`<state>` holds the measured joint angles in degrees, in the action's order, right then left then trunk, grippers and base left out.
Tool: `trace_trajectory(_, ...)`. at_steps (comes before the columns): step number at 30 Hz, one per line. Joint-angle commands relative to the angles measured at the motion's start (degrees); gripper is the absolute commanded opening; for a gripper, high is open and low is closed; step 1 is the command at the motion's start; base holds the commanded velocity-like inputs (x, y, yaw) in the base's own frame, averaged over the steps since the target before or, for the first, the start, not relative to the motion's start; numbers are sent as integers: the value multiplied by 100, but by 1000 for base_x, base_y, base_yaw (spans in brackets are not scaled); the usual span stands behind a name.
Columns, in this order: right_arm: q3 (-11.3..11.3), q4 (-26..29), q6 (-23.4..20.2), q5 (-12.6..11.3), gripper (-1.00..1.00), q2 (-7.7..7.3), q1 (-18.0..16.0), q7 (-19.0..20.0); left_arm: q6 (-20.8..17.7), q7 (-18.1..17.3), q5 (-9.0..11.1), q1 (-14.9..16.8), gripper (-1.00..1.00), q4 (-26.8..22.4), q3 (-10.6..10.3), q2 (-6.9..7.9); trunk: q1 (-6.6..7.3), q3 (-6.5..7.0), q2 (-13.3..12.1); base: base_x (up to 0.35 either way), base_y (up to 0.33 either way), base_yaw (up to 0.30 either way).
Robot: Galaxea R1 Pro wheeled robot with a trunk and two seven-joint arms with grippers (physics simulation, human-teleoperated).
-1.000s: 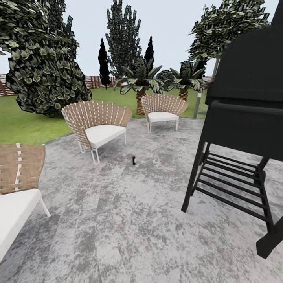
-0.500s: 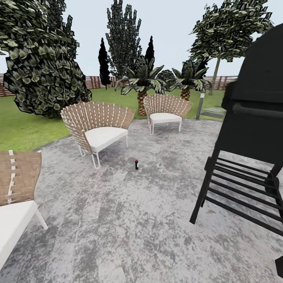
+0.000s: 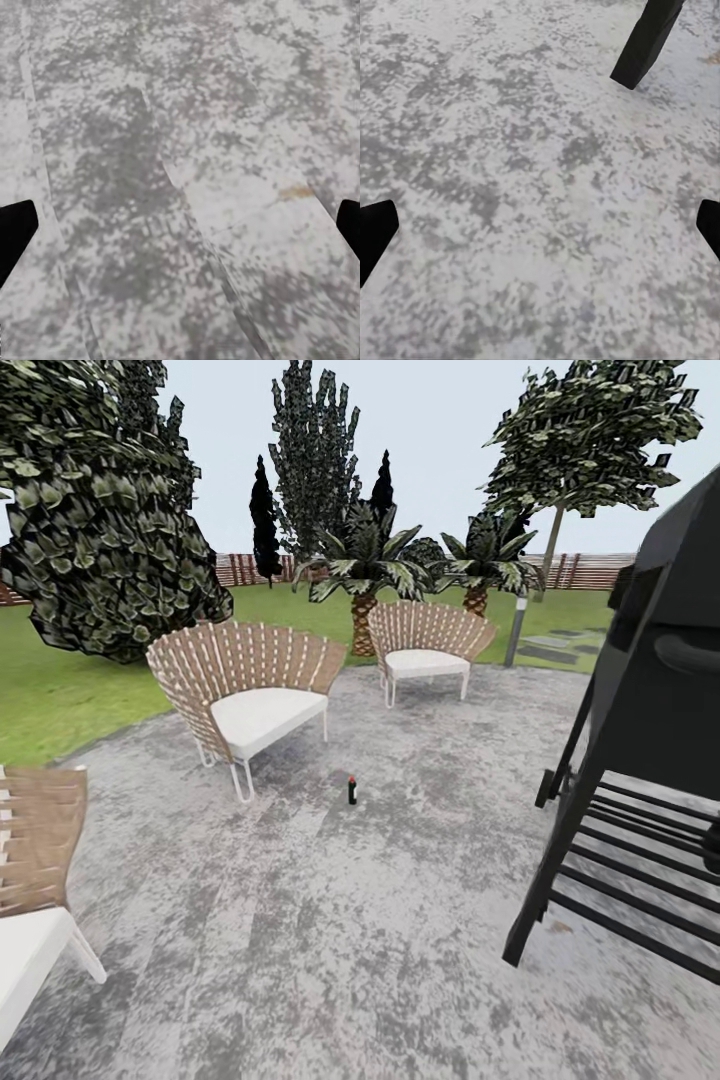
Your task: In the garden, pick up the pesticide atomizer on the floor and spray pesticide onto both trees until each tree trunk is fully covered.
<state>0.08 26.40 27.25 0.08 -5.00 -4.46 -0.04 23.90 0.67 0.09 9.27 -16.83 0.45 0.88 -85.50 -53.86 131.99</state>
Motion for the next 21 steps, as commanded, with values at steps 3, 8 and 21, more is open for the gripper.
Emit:
trace_trajectory(3,1,-3,17,1,100,-1,-3,-2,18,6,0,4,100,5,3,-1,-2,-5,2,290,72,0)
trace_trajectory(8,1,-3,17,1,100,-1,-3,-4,18,6,0,4,100,5,3,-1,-2,-5,2,290,76,0)
trace_trajectory(21,1,-10,17,1,100,-1,-3,-5,18,7,0,4,100,5,1,-1,-2,-5,2,290,81,0)
